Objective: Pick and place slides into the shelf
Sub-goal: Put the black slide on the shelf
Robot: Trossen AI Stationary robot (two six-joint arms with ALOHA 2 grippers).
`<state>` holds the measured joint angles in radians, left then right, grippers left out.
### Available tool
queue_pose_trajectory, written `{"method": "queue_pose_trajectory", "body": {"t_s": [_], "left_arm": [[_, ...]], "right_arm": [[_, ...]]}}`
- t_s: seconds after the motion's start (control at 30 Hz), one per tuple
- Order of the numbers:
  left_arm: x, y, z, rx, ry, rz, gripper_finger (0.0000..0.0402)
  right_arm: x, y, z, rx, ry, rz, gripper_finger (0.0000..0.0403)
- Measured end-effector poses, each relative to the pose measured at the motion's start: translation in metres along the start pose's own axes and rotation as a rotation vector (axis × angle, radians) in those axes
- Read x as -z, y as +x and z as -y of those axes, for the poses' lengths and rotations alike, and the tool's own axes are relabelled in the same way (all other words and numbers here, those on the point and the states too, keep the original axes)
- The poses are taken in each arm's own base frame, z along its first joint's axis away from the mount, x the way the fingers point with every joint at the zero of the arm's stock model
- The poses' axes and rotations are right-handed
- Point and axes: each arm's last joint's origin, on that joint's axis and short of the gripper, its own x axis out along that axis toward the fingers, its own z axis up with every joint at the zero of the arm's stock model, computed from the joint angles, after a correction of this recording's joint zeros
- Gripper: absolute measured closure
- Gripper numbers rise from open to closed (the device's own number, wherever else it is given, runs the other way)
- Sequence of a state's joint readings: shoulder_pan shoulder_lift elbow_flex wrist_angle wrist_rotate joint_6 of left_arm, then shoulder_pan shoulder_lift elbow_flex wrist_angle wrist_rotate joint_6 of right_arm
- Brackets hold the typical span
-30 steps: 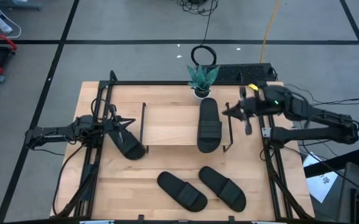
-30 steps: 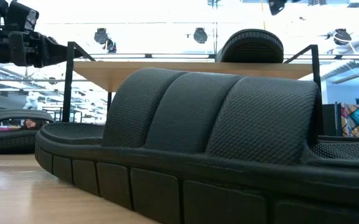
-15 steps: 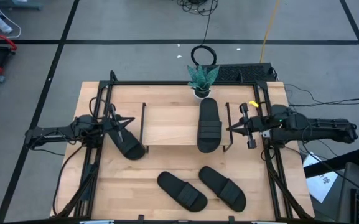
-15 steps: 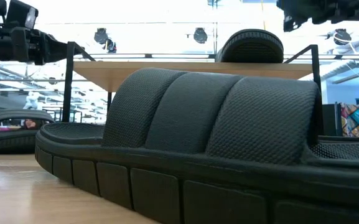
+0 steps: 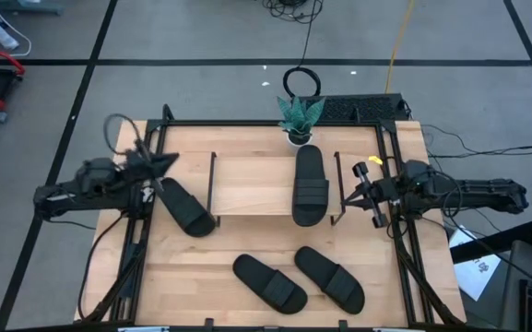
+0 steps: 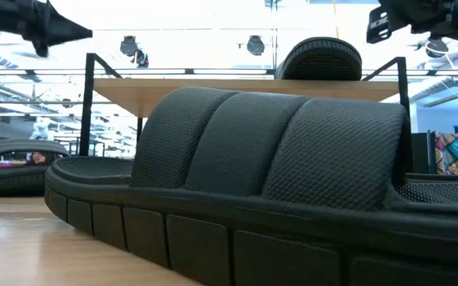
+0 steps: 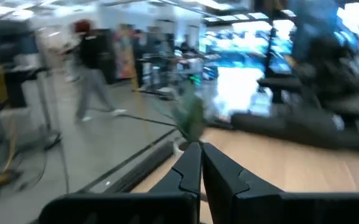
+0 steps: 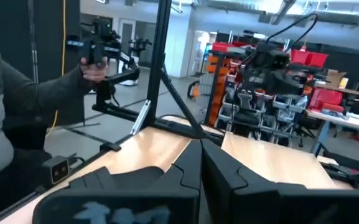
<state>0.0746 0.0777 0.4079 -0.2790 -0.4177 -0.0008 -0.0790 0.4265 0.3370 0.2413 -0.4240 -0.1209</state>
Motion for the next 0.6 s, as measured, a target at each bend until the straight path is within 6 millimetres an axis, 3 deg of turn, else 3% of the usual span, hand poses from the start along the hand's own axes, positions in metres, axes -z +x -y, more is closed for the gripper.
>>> {"method": "queue_pose_trajectory", "body": {"t_s": [0.1,0.27,0.43,0.6], "left_arm": [[-0.016,-0.004,-0.004,-0.088,-0.100,-0.027,0.0383],[-0.029,0.000,-0.004,-0.187,-0.103,-0.227,0.0383],[-0.042,0.019,0.000,-0.251,-0.046,-0.476,0.0395],[-0.038,0.040,-0.002,-0.282,-0.016,-0.732,0.0397]], "right_arm": [[0.001,-0.001,-0.001,-0.006,0.004,-0.009,0.0403],[0.002,-0.002,-0.001,-0.007,-0.019,-0.014,0.0403],[0.001,-0.002,-0.001,-0.007,-0.046,-0.013,0.0403],[0.001,-0.002,-0.001,-0.006,-0.080,-0.007,0.0403]]}}
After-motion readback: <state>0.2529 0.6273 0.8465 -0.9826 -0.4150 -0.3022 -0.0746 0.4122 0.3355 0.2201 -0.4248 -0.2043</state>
